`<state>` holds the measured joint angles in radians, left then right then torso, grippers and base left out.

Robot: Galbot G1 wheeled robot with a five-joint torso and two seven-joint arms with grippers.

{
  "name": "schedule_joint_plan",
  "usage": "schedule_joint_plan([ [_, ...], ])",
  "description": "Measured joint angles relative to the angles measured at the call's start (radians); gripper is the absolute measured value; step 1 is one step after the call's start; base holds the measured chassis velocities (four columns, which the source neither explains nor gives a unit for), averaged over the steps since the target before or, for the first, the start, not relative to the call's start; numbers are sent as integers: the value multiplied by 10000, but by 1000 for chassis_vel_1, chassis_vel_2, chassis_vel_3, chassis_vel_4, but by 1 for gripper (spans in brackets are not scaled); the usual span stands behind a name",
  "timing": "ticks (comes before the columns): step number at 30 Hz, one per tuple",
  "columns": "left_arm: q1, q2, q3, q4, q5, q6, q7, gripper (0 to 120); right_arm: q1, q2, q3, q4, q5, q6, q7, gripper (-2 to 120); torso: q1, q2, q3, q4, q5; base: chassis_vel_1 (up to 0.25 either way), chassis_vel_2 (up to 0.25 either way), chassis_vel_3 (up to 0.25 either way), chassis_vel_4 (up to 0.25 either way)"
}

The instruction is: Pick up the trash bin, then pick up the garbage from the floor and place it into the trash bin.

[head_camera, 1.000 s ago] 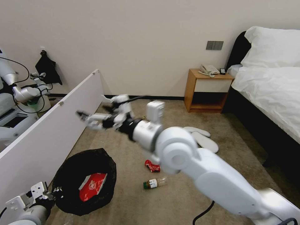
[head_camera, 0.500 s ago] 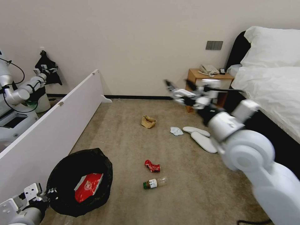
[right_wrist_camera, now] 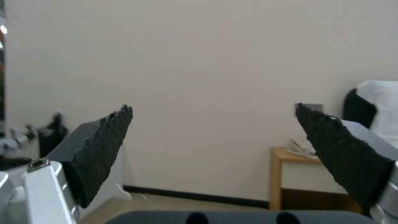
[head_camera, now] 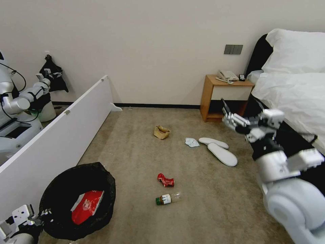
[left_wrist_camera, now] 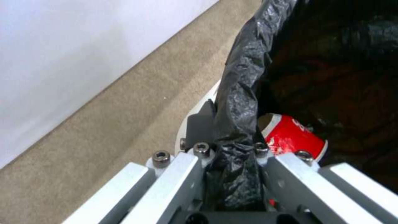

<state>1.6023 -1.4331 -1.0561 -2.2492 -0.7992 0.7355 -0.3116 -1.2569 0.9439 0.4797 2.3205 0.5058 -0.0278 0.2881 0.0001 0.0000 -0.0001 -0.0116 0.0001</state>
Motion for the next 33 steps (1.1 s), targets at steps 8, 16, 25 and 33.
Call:
schedule_joint_plan([
  [8,-21,-8,156,-67,117,0,87,2,-2205,492,83,-151,-2266,1310,-46,100,0,0,0,3,-1,0,0,0,0],
  [16,-115,-90,367,-95,149,0,113,2,-3267,1406,153,-353,-3540,1724,-34,100,-1,0,0,4,-3,0,0,0,0],
  [25,-145,-128,398,-124,197,0,147,2,-3245,2069,159,-638,-3870,1962,-65,100,0,1,0,5,-1,0,0,0,0],
  [33,-177,-127,372,-70,177,0,147,2,-2999,2198,129,-833,-3809,2062,-199,100,0,0,0,5,-2,0,0,0,0],
])
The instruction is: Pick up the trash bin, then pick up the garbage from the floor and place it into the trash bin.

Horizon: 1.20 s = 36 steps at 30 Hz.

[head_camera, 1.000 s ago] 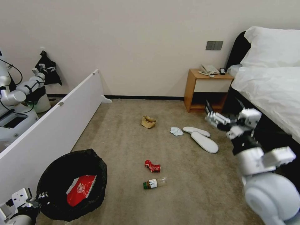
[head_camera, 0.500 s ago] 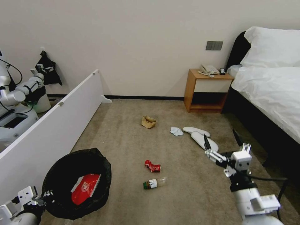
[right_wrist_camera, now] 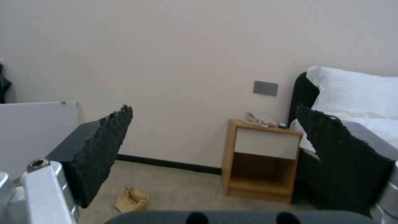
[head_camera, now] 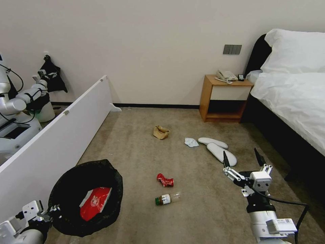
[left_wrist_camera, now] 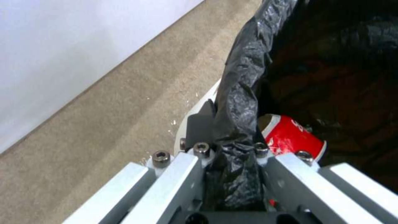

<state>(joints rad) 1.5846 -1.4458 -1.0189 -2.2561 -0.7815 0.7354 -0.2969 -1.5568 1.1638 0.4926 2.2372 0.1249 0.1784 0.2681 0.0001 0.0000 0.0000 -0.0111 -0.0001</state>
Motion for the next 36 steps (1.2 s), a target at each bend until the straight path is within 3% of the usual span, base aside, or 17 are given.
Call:
schedule_joint_plan([
  [13,-68,-28,4,133,-1,0,-5,2,226,-104,-48,-219,125,59,-29,100,0,0,0,0,0,-13,6,11,-11],
  [36,18,-140,23,100,78,0,2,2,288,-429,-128,-295,230,136,-153,100,1,0,1,-1,2,-108,99,107,-102],
])
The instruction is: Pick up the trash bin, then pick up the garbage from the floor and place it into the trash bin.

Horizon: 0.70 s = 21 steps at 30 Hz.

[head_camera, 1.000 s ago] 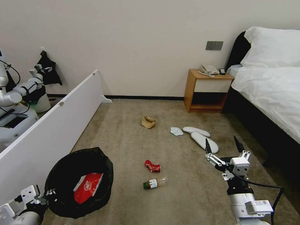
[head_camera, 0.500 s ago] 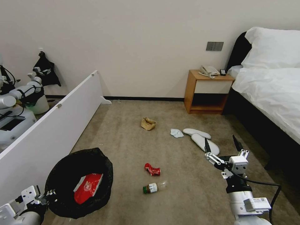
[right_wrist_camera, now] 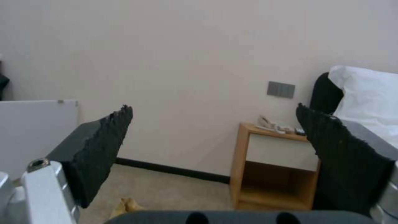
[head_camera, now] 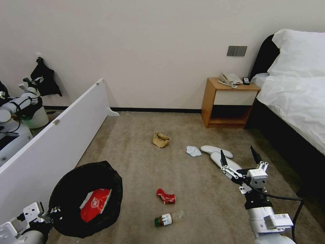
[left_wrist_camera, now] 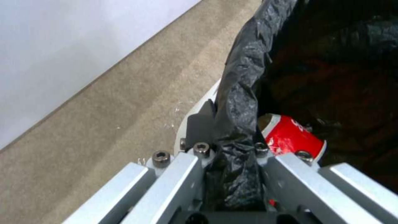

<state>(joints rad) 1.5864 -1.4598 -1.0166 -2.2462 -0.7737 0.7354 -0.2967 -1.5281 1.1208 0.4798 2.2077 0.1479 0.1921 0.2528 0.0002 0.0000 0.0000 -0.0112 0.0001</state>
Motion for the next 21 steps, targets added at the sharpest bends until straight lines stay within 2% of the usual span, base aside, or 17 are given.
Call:
schedule_joint_plan([
  [8,89,-21,-47,-82,12,0,13,2,74,-222,-28,-15,59,23,-120,100,0,0,0,0,0,0,0,0,0],
  [11,144,-16,-61,-131,16,0,20,2,301,-860,-99,-26,105,-324,-262,100,0,0,-1,0,-1,0,0,0,0],
  [12,144,-16,-61,-131,16,0,20,2,301,-860,-99,-26,105,-324,-262,100,0,0,-1,0,-1,0,0,0,0],
  [14,178,32,-84,-147,11,0,22,2,604,-1552,-221,-54,306,-1009,-355,100,0,0,0,1,0,0,0,0,0],
  [15,178,32,-84,-147,11,0,22,2,604,-1552,-221,-54,306,-1009,-355,100,0,0,0,1,0,0,0,0,0],
  [17,213,79,-100,-147,7,1,22,2,970,-2198,-428,10,964,-2032,-378,100,0,0,0,2,0,0,0,0,0],
  [18,213,79,-100,-147,7,1,22,2,970,-2198,-428,10,964,-2032,-378,100,0,0,0,2,0,0,0,0,0],
  [20,215,101,-79,-142,6,0,23,2,1502,-2988,-765,333,2658,-3644,-305,100,0,0,0,2,0,0,0,0,0],
  [21,215,101,-79,-142,6,0,23,2,1502,-2988,-765,333,2658,-3644,-305,100,0,0,0,2,0,0,0,0,0],
])
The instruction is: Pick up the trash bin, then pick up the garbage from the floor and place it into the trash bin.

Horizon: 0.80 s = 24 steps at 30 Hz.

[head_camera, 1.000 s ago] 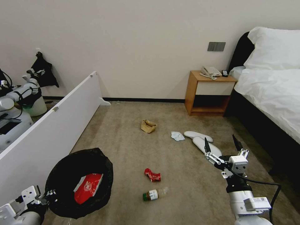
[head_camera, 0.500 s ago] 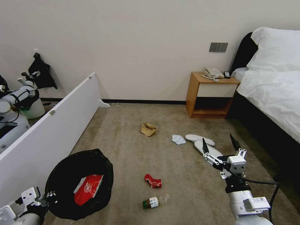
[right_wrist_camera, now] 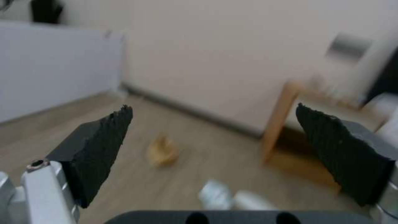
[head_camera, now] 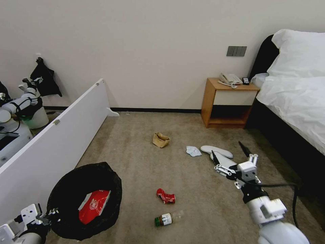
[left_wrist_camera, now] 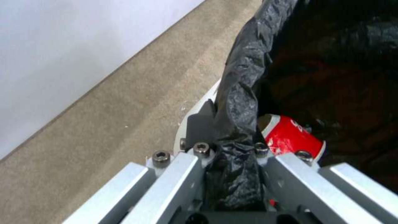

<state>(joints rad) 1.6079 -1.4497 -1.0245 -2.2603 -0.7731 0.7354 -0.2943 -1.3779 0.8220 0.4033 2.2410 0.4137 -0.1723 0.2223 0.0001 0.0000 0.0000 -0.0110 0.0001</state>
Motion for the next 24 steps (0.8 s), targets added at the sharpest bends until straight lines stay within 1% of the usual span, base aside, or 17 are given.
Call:
schedule_joint_plan([
  [1,-17,4,27,9,0,0,0,2,158,-193,-87,100,467,-455,44,100,0,0,0,1,0,0,0,0,0],
  [2,-122,41,177,84,2,0,-6,2,673,-683,-288,413,2150,-1956,314,100,0,0,0,2,-1,0,0,0,0],
  [3,-122,41,177,84,2,0,-6,2,673,-683,-288,413,2150,-1956,314,100,0,0,0,2,-1,0,0,0,0],
  [5,-253,106,429,215,3,0,-22,2,1145,-1085,-359,626,3896,-3048,456,100,0,0,0,-2,-1,0,0,0,0],
  [6,-253,106,429,215,3,0,-22,2,1145,-1085,-359,626,3896,-3048,456,100,0,0,0,-2,-1,0,0,0,0],
  [7,-289,135,523,274,9,0,-26,2,1250,-1226,-368,655,4316,-3336,479,100,0,0,0,-2,-1,0,0,0,0],
  [8,-302,149,596,322,33,0,-27,2,1398,-1429,-475,657,4705,-3573,480,100,0,0,0,-7,-2,0,0,0,0],
  [9,-302,149,596,322,33,0,-27,2,1398,-1429,-475,657,4705,-3573,480,100,0,0,0,-7,-2,0,0,0,0],
  [11,-284,140,590,325,56,1,-25,2,1776,-1820,-890,620,5307,-4035,424,100,0,0,0,-3,-1,0,0,0,0],
  [12,-284,140,590,325,56,1,-25,2,1776,-1820,-890,620,5307,-4035,424,100,0,0,0,-3,-1,0,0,0,0],
  [15,-257,102,486,260,56,0,-25,2,2545,-2100,-1815,386,5714,-4401,247,100,0,0,0,0,-1,0,0,0,0],
  [18,-248,87,466,243,57,1,-25,2,2727,-2128,-2050,312,5757,-4448,139,100,1,0,0,1,0,0,0,0,0],
  [19,-211,23,413,208,69,0,-25,2,3371,-2159,-2791,38,5897,-4623,-325,100,1,0,0,1,-1,0,0,0,0],
  [20,-173,-43,379,198,127,0,-17,2,3858,-2144,-3443,-202,5945,-4703,-561,100,1,0,0,-1,-1,0,0,0,0],
  [21,-173,-43,379,198,127,0,-17,2,3858,-2144,-3443,-202,5945,-4703,-561,100,1,0,0,-1,-1,0,0,0,0],
  [23,-146,-131,350,195,208,0,-3,2,4572,-2102,-4410,-734,5715,-4721,-1280,100,0,0,0,0,-1,0,0,0,0],
  [24,-146,-131,350,195,208,0,-3,2,4572,-2102,-4410,-734,5715,-4721,-1280,100,0,0,0,0,-1,0,0,0,0],
])
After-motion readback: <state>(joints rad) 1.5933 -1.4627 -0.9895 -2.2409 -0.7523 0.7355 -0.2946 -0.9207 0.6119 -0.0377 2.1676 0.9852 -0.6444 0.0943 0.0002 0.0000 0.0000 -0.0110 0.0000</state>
